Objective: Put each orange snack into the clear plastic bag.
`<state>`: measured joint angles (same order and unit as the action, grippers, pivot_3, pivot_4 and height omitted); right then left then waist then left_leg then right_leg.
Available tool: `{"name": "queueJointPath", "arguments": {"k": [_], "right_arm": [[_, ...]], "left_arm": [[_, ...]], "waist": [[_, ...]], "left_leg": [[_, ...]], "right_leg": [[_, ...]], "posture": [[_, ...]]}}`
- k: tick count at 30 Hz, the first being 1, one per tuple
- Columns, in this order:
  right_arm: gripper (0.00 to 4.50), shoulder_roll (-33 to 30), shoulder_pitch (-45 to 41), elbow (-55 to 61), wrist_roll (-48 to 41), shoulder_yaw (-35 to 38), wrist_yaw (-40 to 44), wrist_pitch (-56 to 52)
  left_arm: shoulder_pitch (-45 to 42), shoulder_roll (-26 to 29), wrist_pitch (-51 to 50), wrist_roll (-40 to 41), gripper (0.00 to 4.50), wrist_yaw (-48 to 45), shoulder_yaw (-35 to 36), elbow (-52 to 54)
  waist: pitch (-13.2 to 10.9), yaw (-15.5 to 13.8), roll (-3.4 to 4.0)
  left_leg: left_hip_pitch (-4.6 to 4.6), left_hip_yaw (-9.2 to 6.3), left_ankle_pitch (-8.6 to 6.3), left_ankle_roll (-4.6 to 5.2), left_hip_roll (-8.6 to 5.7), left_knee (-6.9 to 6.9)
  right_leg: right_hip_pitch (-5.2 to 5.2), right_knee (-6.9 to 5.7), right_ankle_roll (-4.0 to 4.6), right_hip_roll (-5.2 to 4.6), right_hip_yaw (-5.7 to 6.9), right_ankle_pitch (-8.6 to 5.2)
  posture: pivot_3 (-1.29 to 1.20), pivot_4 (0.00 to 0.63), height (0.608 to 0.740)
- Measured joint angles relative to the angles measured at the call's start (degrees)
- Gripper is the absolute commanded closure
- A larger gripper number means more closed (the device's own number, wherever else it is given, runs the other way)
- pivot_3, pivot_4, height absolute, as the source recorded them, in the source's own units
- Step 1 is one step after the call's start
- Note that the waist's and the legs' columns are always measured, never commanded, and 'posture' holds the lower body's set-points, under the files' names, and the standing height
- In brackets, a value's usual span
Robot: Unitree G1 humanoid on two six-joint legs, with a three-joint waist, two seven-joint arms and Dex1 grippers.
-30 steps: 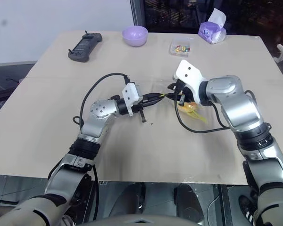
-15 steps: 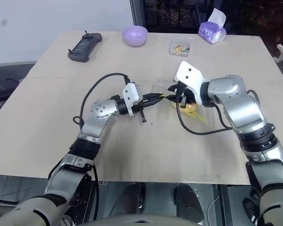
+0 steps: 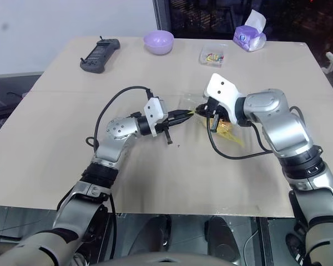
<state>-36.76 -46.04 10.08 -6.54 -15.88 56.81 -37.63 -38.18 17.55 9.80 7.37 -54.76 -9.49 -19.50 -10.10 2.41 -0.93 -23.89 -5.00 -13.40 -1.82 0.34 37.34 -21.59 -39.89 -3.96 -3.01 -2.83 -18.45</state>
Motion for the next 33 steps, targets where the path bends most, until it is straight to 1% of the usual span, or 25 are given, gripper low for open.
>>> {"name": "queueJointPath", "arguments": {"k": [9,12,13,32,33], "right_arm": [[4.46,0.0,0.0,-0.2,0.8,-1.0,-0.1,0.5],[3.69,-0.3,0.0,-0.2,0.8,-1.0,0.0,0.8],[3.22,-0.3,0.1,-0.2,0.8,-1.0,0.0,0.8],[3.22,-0.3,0.1,-1.3,1.3,-1.1,-0.8,0.8],[3.75,-0.3,0.1,-1.3,1.3,-1.1,-0.8,0.8]], "left_arm": [[0.0,0.1,-0.6,-0.4,4.5,-0.1,0.0,0.0],[0.0,0.1,-0.6,-0.4,4.5,-0.1,0.0,0.0],[0.0,0.1,-0.6,-0.4,4.5,-0.1,0.0,0.0],[0.0,0.1,-0.6,-0.4,4.5,-0.2,0.0,0.0],[0.0,0.1,-0.6,-0.4,4.5,-0.2,0.0,0.0]], "waist": [[0.0,0.0,0.0],[0.0,0.0,0.0],[0.0,0.0,0.0],[0.0,0.0,0.0],[0.0,0.0,0.0]], "left_leg": [[0.0,0.0,0.0,0.0,0.0,0.0],[0.0,0.0,0.0,0.0,0.0,0.0],[0.0,0.0,0.0,0.0,0.0,0.0],[0.0,0.0,0.0,0.0,0.0,0.0],[0.0,0.0,0.0,0.0,0.0,0.0]], "right_leg": [[0.0,0.0,0.0,0.0,0.0,0.0],[0.0,0.0,0.0,0.0,0.0,0.0],[0.0,0.0,0.0,0.0,0.0,0.0],[0.0,0.0,0.0,0.0,0.0,0.0],[0.0,0.0,0.0,0.0,0.0,0.0]], "posture": [[0.0,0.15,0.74],[0.0,0.15,0.74],[0.0,0.15,0.74],[0.0,0.15,0.74],[0.0,0.15,0.74]]}}
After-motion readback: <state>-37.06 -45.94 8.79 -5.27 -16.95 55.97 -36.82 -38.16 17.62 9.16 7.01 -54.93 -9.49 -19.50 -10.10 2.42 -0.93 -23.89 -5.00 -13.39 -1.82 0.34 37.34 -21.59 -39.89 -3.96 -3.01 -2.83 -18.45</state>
